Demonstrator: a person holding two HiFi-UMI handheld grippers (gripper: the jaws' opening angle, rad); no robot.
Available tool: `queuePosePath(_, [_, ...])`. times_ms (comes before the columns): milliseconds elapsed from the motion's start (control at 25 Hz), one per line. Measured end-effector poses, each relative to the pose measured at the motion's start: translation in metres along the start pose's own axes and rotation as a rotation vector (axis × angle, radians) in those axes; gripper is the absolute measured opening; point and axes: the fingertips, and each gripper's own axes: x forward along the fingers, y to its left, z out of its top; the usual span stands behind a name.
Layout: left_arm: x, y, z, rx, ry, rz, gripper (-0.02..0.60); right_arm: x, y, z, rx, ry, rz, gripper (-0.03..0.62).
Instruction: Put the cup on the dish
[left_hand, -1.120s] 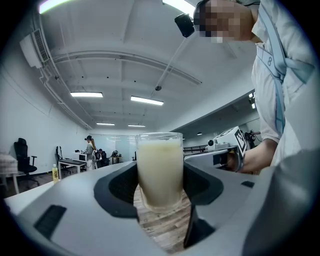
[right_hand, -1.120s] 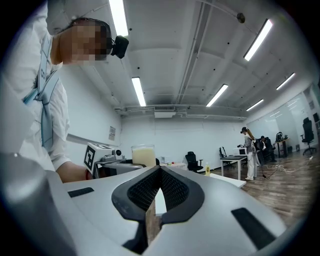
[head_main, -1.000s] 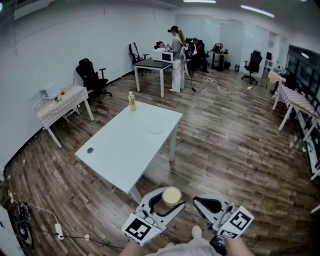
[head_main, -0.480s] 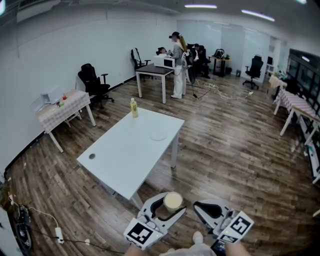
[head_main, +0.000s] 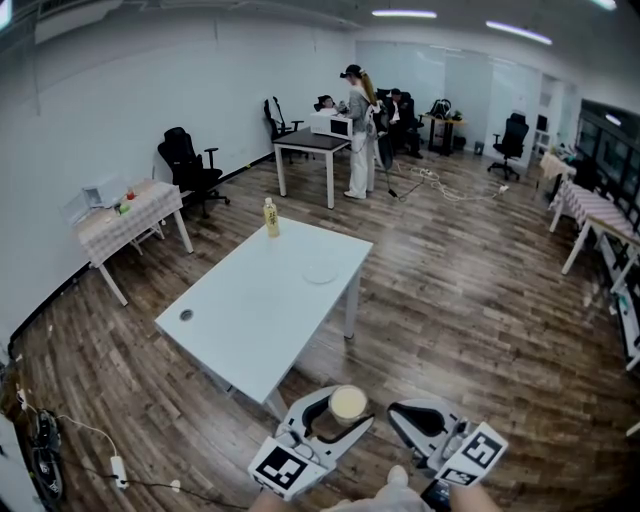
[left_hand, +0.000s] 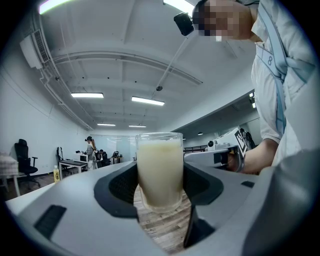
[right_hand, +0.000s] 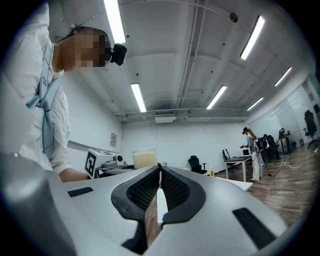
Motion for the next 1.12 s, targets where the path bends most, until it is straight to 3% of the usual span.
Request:
queuePosePath(400, [0.02,0.021,-0.008,-0.006,0.01,-0.002,0.258,0.011,-0.027,-0.008,0.019,0.007,0.01,0.034])
queuePosePath(1120, [0.116,0.113,-0.015,-0.015,0.045,0.048,0.258,0.068,-0.157,0.006,0.034,-0.003,0.059,0.034])
